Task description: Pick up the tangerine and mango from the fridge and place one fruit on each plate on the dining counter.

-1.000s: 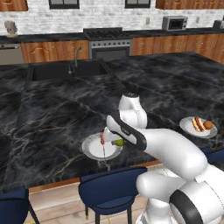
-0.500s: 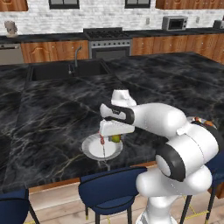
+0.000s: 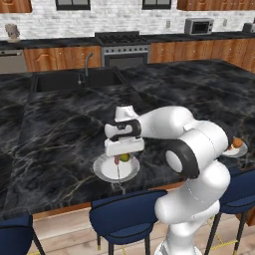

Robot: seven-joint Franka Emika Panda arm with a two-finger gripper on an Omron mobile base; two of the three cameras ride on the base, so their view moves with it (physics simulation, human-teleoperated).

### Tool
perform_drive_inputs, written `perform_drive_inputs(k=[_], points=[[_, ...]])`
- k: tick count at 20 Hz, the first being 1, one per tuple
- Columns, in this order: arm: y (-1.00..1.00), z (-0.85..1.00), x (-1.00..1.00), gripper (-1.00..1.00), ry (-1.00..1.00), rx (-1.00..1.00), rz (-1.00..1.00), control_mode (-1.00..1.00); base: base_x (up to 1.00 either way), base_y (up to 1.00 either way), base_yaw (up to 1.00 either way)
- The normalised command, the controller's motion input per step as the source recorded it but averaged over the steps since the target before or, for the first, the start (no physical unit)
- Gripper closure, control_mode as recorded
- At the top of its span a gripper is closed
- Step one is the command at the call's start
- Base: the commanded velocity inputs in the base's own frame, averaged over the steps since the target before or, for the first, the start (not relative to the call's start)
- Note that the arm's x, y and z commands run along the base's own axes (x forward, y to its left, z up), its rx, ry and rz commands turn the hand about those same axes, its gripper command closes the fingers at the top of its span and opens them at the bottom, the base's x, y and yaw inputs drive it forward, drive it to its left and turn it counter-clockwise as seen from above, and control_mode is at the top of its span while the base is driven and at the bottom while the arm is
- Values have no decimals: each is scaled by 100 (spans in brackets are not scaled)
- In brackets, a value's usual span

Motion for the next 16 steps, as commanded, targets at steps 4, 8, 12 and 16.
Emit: perform_drive_inputs(k=[4,8,12,16], points=[[-46,-32,0,100,3,2,-4,-100,0,0,0],[-6,-31,0,100,0,0,-1,-100,0,0,0],[0,-8,0,100,0,0,0,-100,0,0,0],[10,0,-2,100,0,0,0,-100,0,0,0]])
